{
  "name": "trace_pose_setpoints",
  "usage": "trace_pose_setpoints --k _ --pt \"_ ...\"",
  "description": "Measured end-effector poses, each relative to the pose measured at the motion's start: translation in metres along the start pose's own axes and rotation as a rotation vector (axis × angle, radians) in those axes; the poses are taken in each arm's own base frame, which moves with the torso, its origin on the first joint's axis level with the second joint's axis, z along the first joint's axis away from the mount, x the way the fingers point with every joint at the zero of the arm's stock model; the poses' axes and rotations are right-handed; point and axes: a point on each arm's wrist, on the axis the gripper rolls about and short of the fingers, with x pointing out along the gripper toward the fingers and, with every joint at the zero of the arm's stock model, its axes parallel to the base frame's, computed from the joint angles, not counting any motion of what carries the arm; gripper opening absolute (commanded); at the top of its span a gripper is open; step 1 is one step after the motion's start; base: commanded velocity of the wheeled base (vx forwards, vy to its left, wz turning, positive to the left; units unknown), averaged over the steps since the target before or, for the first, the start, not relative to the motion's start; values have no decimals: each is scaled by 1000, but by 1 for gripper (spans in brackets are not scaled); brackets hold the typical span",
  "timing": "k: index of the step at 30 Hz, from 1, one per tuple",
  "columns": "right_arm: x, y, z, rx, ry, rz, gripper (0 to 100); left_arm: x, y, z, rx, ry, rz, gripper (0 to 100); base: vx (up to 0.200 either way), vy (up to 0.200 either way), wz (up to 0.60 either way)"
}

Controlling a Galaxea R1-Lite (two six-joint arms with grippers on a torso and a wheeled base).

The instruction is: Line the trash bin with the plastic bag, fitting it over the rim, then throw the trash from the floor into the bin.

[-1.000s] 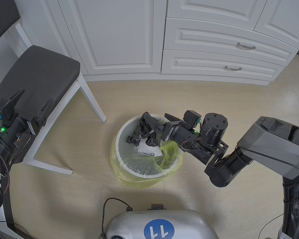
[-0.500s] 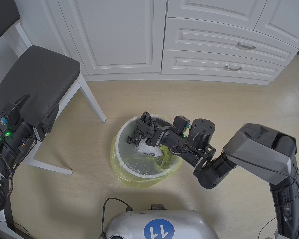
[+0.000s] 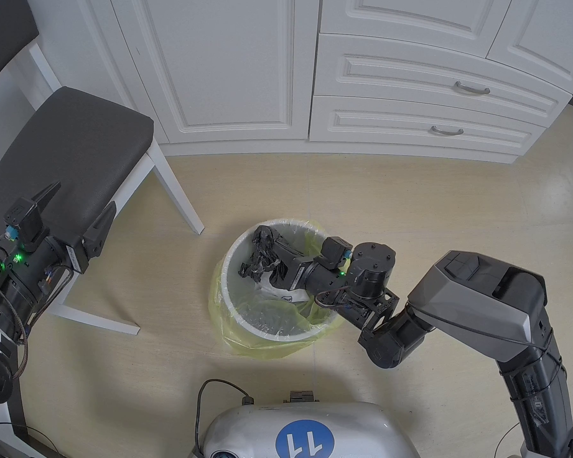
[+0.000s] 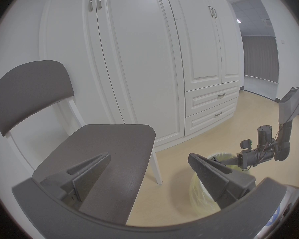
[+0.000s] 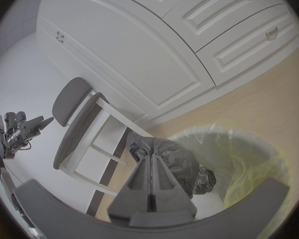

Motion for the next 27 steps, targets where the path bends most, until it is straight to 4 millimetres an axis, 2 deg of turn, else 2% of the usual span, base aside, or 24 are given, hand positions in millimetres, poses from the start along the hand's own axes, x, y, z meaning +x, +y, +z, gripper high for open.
trace_pose_setpoints --k 9,27 --pt "3 -12 -20 4 26 -18 0 1 -1 -2 0 7 -2 100 0 0 0" --pt "6 -26 -36 7 38 -36 0 8 1 -8 -1 33 11 100 0 0 0"
